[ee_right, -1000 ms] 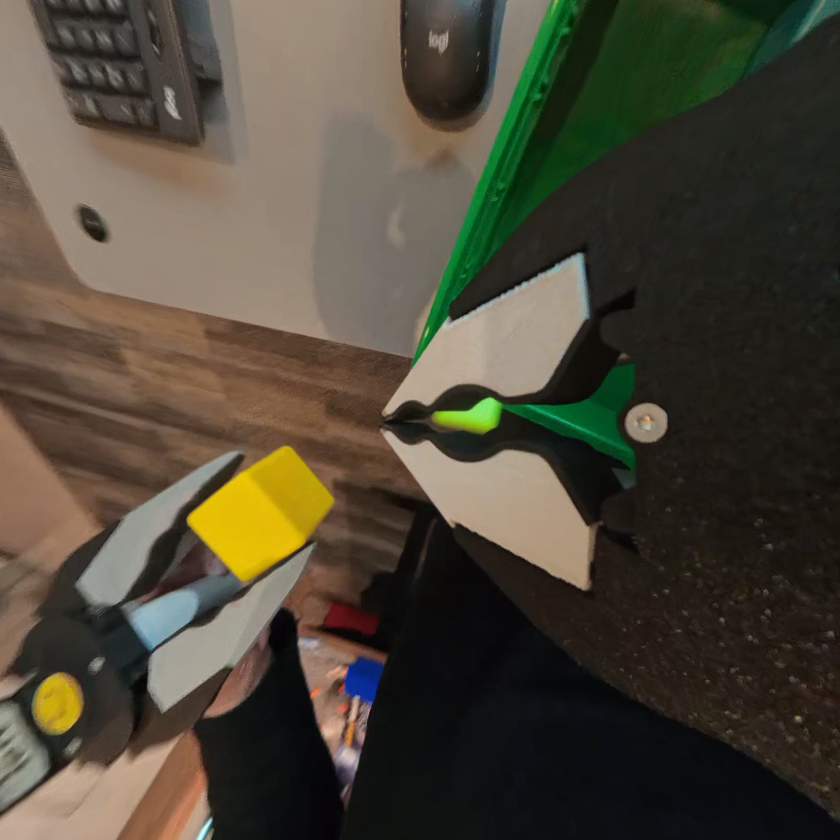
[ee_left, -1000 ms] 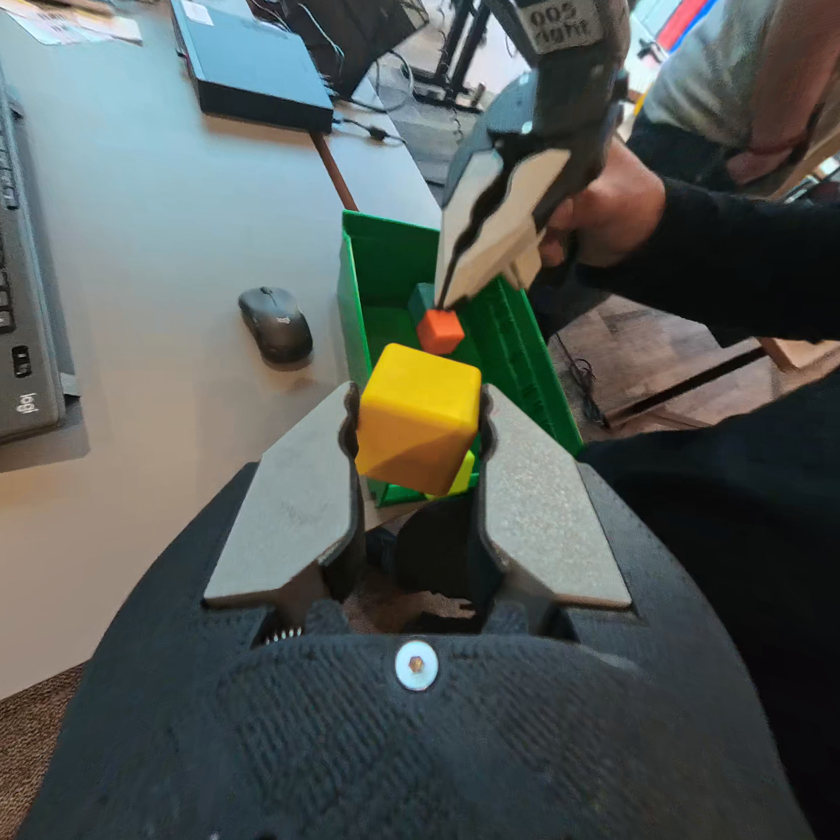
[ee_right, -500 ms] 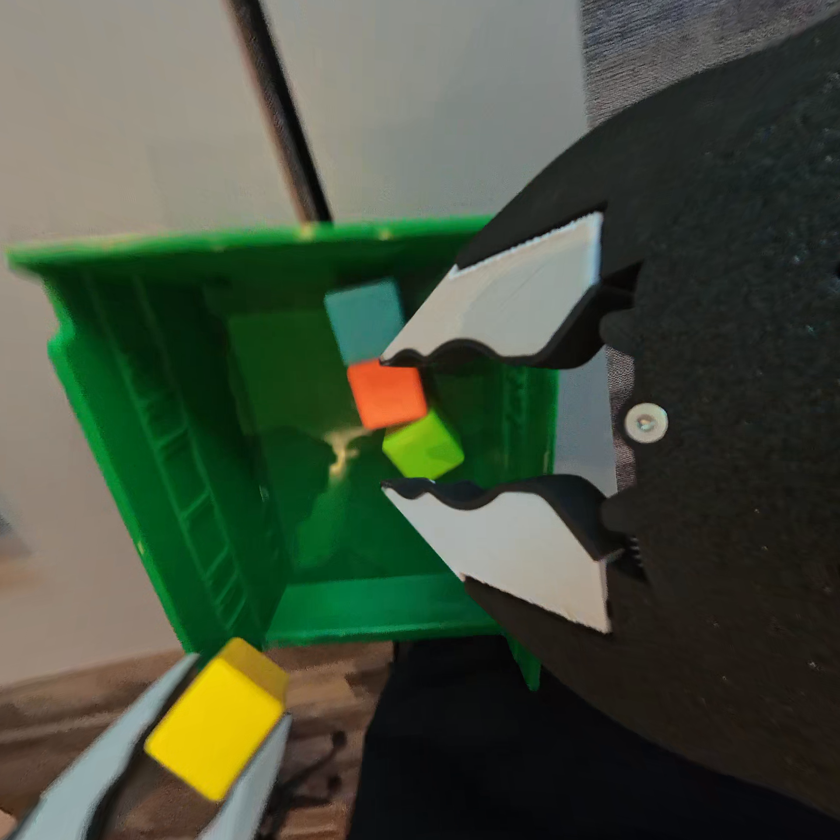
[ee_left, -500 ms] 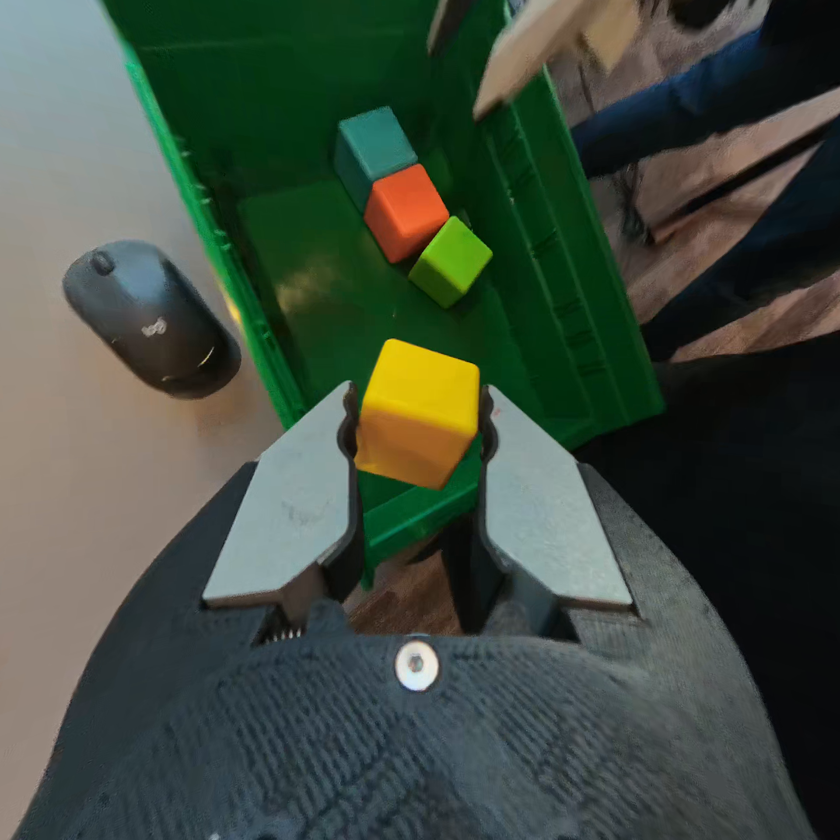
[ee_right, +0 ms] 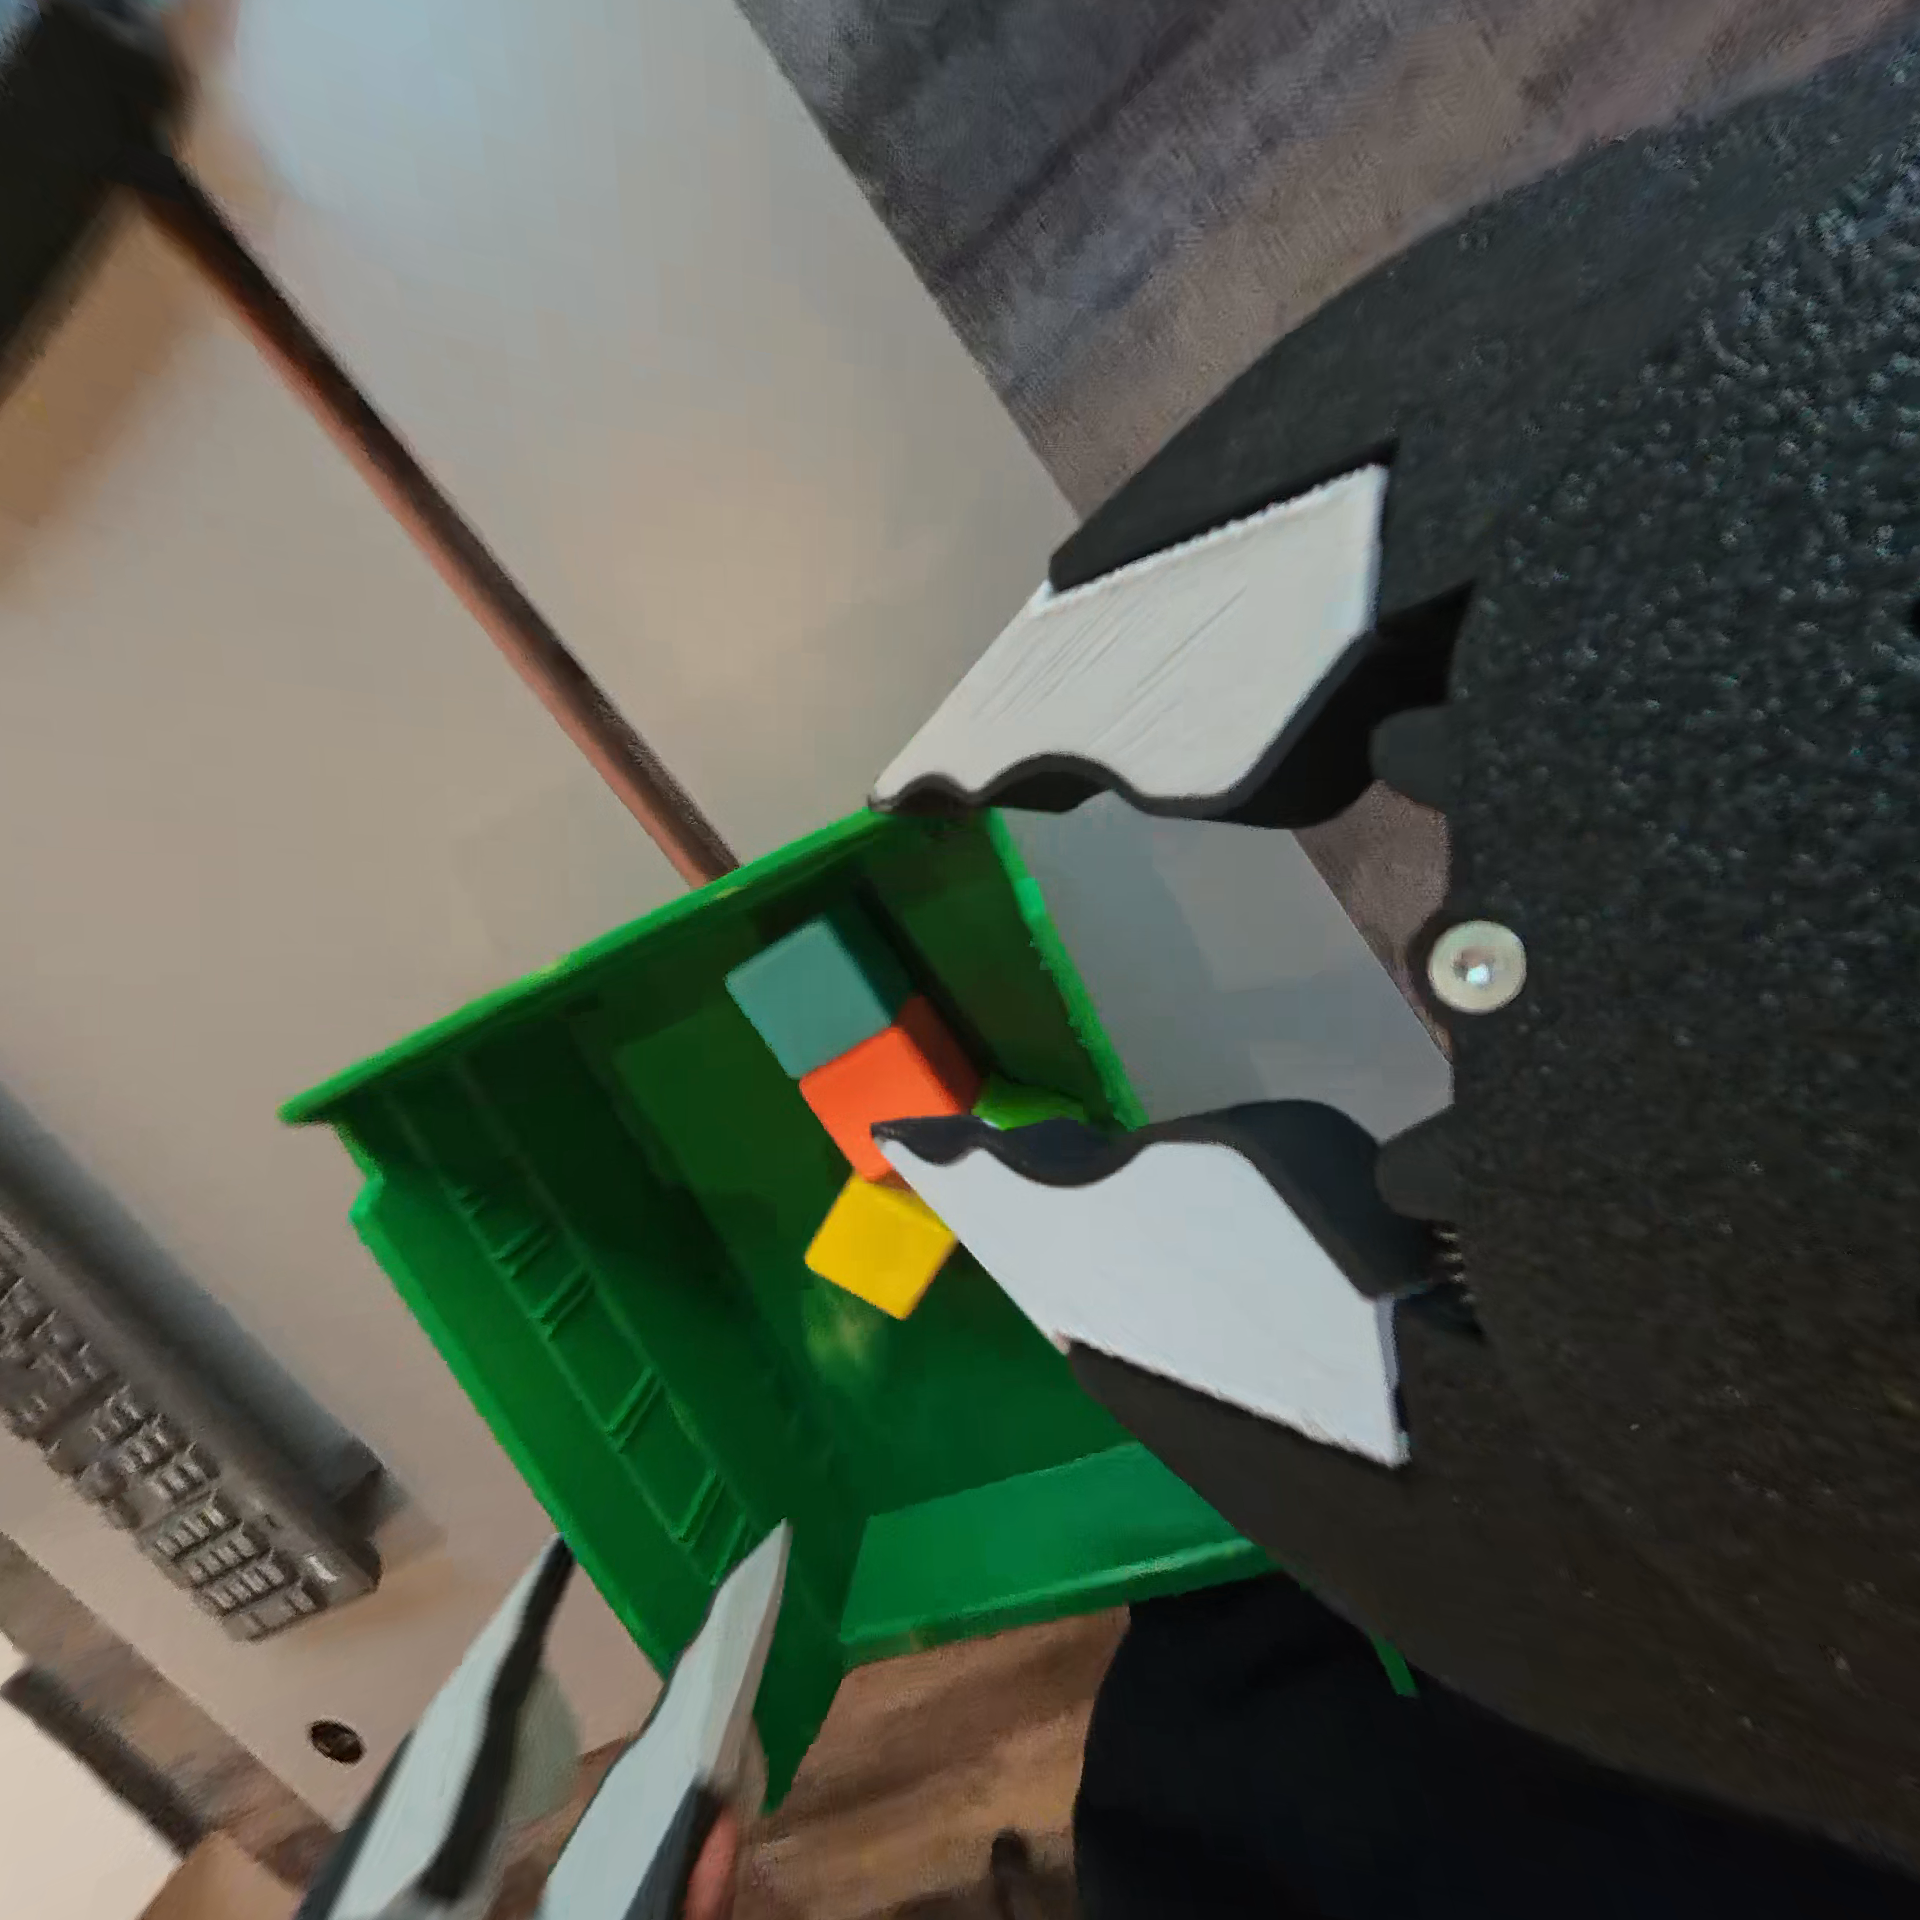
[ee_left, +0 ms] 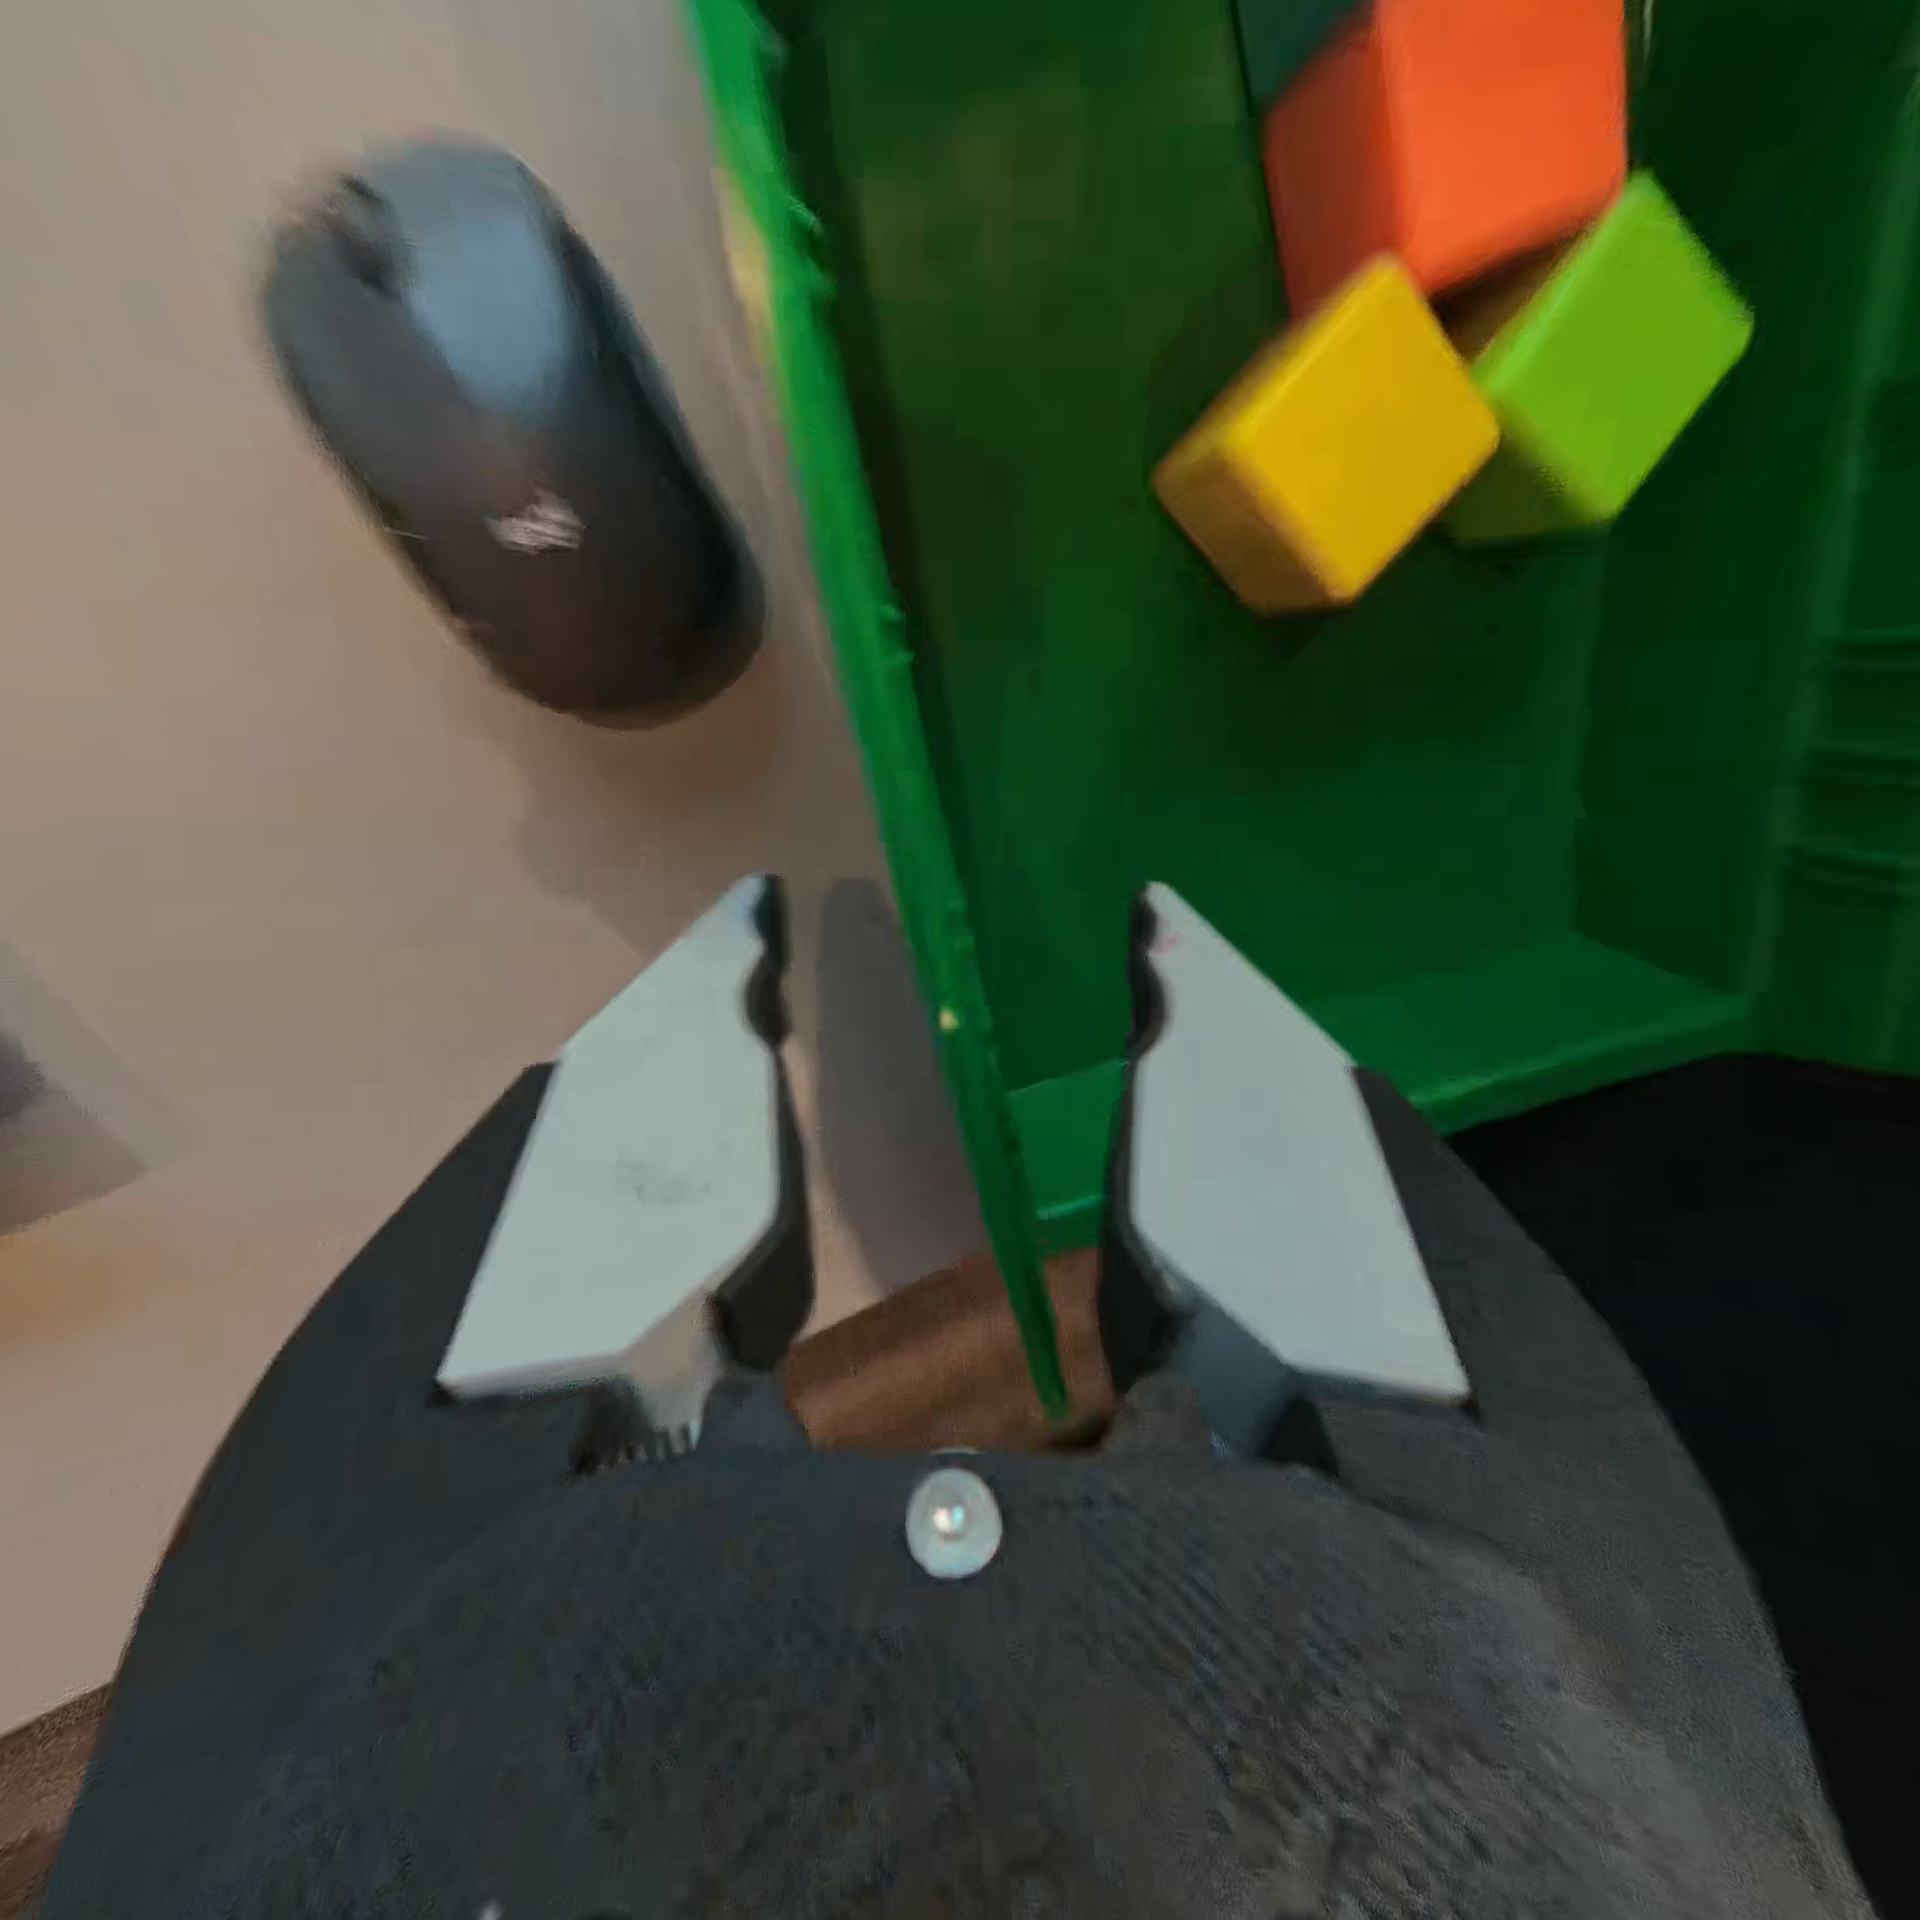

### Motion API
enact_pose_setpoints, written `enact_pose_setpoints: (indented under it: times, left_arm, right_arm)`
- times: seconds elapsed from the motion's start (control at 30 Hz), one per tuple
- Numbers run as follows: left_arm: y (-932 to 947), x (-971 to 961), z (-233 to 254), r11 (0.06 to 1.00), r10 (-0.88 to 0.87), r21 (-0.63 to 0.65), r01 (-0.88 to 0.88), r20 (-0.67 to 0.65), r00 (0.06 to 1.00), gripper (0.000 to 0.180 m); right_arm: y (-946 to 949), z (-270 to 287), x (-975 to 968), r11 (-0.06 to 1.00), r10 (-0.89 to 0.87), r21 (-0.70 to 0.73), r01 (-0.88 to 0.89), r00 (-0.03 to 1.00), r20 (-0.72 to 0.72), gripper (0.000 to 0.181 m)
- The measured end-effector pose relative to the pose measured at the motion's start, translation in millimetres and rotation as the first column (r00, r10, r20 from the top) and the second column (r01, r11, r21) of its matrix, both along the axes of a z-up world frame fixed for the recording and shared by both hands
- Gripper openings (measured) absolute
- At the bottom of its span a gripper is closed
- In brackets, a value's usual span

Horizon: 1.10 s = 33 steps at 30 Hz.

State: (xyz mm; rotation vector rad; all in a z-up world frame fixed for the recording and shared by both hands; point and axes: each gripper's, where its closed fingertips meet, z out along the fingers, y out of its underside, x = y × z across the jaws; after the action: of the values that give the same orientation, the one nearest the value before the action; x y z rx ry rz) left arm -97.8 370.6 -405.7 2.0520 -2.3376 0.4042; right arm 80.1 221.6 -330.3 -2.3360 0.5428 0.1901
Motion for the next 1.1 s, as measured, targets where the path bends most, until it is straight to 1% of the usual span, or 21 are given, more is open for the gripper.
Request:
enact_pose_setpoints:
  times: [0.03,0.07,0.1,0.17,0.2,0.27,0.37,0.43,0.5,0.53,0.67,0.83,1.0,1.1]
  left_arm:
    - [-10.2,-6.6,-10.2,0.998,-0.042,-0.047,0.038,-0.079,0.996,0.03]
    - [-3.9,-8.7,-20.0,0.998,-0.057,0.017,0.059,-0.114,0.992,0.013]
    - [-0.1,-6.2,-22.7,0.996,-0.071,0.053,0.076,-0.103,0.992,0.005]
    - [-1.9,2.7,-15.8,1.0,-0.014,-0.027,0.012,-0.068,0.998,0.002]
    - [1.4,4.8,-11.8,0.999,0.001,-0.033,-0.003,-0.061,0.998,0.003]
    - [10.7,4.1,-3.4,0.999,-0.033,0.013,0.033,-0.044,0.998,0.002]
    - [25.5,-4.6,13.2,0.998,-0.051,0.046,0.052,-0.025,0.998,0.002]
    - [41.6,-13.0,28.1,1.0,-0.008,0.028,0.008,0.003,1.0,0.002]
    - [64.8,-24.1,47.5,0.999,0.036,0.026,-0.037,0.048,0.998,0.002]
    - [79.2,-31.4,57.1,0.998,0.053,0.039,-0.056,0.07,0.996,0.002]
    - [140.2,-69.6,80.0,0.985,0.144,0.075,-0.155,0.134,0.981,0.002]
    - [225.8,-125.4,85.6,0.965,0.233,0.073,-0.25,0.187,0.954,0.002]
    - [335.9,-212.3,81.1,0.944,0.305,0.044,-0.326,0.258,0.917,0.004]
    - [409.9,-284.8,75.5,0.931,0.338,0.055,-0.362,0.251,0.907,0.003]
  right_arm:
    - [-4.7,-7.9,-1.6,1.0,-0.021,-0.016,0.02,0.998,-0.05,0.059]
    - [-9.5,-15.5,-3.0,0.999,-0.037,-0.033,0.035,0.996,-0.077,0.06]
    - [-13.5,-20.5,-4.1,0.998,-0.048,-0.04,0.045,0.996,-0.08,0.06]
    - [-20.2,-27.4,-8.7,0.998,-0.054,-0.048,0.05,0.995,-0.083,0.062]
    - [-23.5,-30.8,-11.5,0.997,-0.055,-0.056,0.05,0.994,-0.091,0.063]
    - [-29.0,-33.9,-16.4,0.997,-0.056,-0.05,0.051,0.992,-0.111,0.058]
    - [-36.2,-30.5,-18.8,0.997,-0.075,-0.025,0.072,0.989,-0.131,0.051]
    - [-35.7,-20.3,-16.4,0.996,-0.086,-0.002,0.087,0.99,-0.113,0.05]
    - [-27.4,-5.7,-16.8,0.996,-0.079,0.032,0.083,0.991,-0.11,0.057]
    - [-22.1,1.4,-15.7,0.996,-0.081,0.039,0.085,0.992,-0.094,0.049]
    - [18.2,37.1,-27.4,0.993,-0.029,0.109,0.033,0.999,-0.044,0.051]
    - [94.3,49.9,-67.3,0.995,0.037,0.095,-0.036,0.999,-0.016,0.054]
    - [209.3,54.5,-138.7,0.993,0.093,0.081,-0.091,0.995,-0.027,0.054]
    - [294.6,46.5,-185.2,0.993,0.096,0.066,-0.093,0.994,-0.055,0.053]
